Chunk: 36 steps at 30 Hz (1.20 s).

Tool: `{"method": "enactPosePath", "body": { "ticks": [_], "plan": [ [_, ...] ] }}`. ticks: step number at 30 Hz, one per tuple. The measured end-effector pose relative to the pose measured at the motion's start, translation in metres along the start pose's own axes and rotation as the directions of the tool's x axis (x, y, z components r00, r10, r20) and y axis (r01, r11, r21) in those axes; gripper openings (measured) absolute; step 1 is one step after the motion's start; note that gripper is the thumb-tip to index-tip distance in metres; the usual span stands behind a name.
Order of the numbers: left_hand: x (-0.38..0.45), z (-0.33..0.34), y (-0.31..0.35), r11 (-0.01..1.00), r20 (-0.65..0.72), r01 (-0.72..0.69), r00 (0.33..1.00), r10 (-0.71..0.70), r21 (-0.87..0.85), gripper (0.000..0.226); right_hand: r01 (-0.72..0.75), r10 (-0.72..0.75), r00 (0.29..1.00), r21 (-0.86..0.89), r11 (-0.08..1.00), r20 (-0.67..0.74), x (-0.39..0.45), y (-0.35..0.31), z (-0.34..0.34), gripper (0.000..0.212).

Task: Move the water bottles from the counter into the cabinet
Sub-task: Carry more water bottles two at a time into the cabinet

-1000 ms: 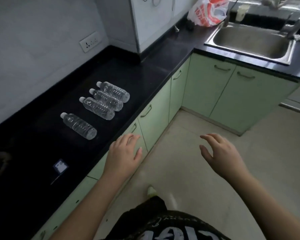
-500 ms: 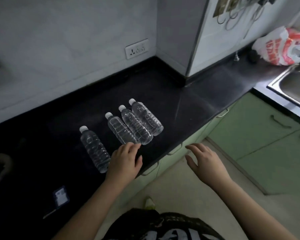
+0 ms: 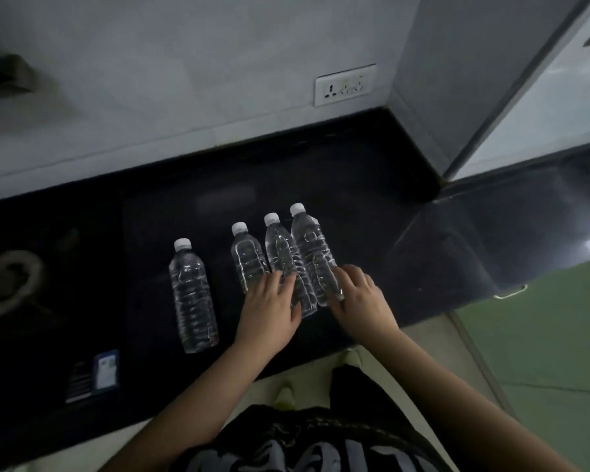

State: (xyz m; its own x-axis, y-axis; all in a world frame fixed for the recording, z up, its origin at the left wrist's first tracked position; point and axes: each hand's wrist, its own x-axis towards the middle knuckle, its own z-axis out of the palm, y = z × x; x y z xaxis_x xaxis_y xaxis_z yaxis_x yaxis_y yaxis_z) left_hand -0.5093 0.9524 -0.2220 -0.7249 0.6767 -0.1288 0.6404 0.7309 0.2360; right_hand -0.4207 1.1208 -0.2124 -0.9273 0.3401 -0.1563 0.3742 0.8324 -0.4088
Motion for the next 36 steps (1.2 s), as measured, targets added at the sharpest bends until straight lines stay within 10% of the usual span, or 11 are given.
{"method": "enactPosePath", "body": {
  "ticks": [8, 36],
  "plan": [
    [0.02, 0.011, 0.027, 0.968, 0.046, 0.248, 0.968, -0.246, -0.047, 0.068, -0.015, -0.038, 0.962, 0.193, 0.981, 0.271, 0.056, 0.006, 0.006, 0.085],
    [0.092, 0.034, 0.076, 0.658, 0.013, 0.744, 0.664, -0.748, -0.118, 0.101, -0.04, 0.049, 0.976, -0.045, 0.998, 0.21, 0.082, 0.086, -0.014, 0.09]
  ]
}}
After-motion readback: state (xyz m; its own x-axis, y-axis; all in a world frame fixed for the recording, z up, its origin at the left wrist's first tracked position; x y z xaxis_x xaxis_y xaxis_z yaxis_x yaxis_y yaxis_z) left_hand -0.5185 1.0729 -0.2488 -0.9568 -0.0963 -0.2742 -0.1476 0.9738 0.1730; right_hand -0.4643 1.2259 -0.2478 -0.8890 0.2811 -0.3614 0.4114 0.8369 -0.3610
